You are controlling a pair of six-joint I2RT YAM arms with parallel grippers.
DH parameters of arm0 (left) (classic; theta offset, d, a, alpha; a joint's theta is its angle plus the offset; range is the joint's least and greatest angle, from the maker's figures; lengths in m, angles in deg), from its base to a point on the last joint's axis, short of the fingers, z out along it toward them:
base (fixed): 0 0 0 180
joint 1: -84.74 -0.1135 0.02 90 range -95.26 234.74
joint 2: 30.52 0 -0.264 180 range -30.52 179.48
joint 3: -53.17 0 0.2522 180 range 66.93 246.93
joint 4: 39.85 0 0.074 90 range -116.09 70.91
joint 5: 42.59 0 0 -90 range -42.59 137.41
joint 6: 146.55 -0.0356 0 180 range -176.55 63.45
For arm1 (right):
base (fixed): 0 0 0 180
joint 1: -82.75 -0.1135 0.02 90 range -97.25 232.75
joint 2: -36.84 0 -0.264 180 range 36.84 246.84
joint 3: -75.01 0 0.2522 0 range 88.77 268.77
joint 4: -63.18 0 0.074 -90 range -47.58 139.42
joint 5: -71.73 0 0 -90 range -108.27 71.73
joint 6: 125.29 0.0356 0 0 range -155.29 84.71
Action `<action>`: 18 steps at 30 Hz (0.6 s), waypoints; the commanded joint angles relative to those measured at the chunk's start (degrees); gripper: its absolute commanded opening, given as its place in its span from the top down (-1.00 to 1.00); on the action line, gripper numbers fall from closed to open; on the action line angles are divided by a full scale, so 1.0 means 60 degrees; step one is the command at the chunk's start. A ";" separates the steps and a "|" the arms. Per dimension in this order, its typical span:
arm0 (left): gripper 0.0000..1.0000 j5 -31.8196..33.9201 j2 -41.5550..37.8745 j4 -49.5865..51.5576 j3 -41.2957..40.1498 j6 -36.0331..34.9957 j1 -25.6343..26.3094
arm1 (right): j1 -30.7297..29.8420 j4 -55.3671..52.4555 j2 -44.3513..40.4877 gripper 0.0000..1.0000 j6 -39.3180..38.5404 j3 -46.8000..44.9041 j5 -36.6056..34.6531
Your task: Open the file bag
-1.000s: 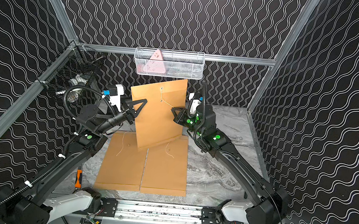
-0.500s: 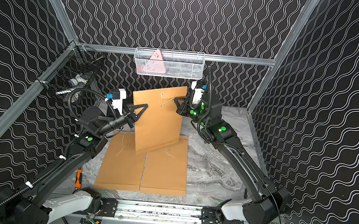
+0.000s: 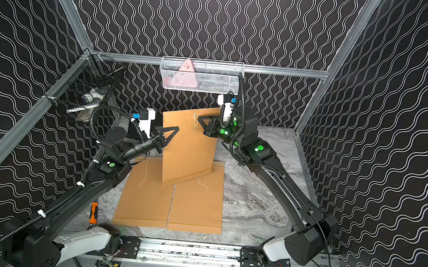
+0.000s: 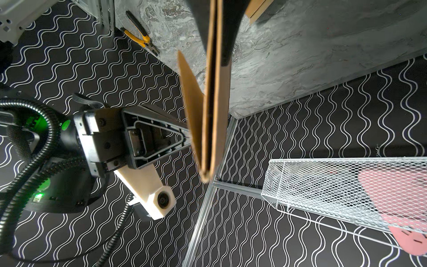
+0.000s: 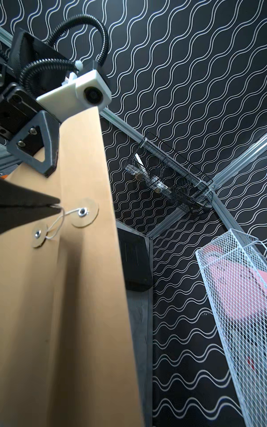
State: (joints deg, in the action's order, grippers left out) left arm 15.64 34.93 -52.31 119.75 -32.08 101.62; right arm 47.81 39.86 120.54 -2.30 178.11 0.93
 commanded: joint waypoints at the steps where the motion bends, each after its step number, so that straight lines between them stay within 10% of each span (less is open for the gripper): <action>1: 1.00 -0.0096 0.0061 -0.0674 -0.0071 0.0198 -0.0003 | -0.0163 0.0100 0.0140 1.00 -0.0120 0.0281 0.0199; 18: 1.00 0.0148 0.0303 -0.1250 -0.0163 0.0623 -0.0007 | -0.1024 -0.0018 0.0721 1.00 -0.0160 0.0892 0.0363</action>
State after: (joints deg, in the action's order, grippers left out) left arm 15.71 36.72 -57.31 118.33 -29.06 101.62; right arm 41.98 38.83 125.02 -2.98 183.60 2.78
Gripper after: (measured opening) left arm 0.050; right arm 0.049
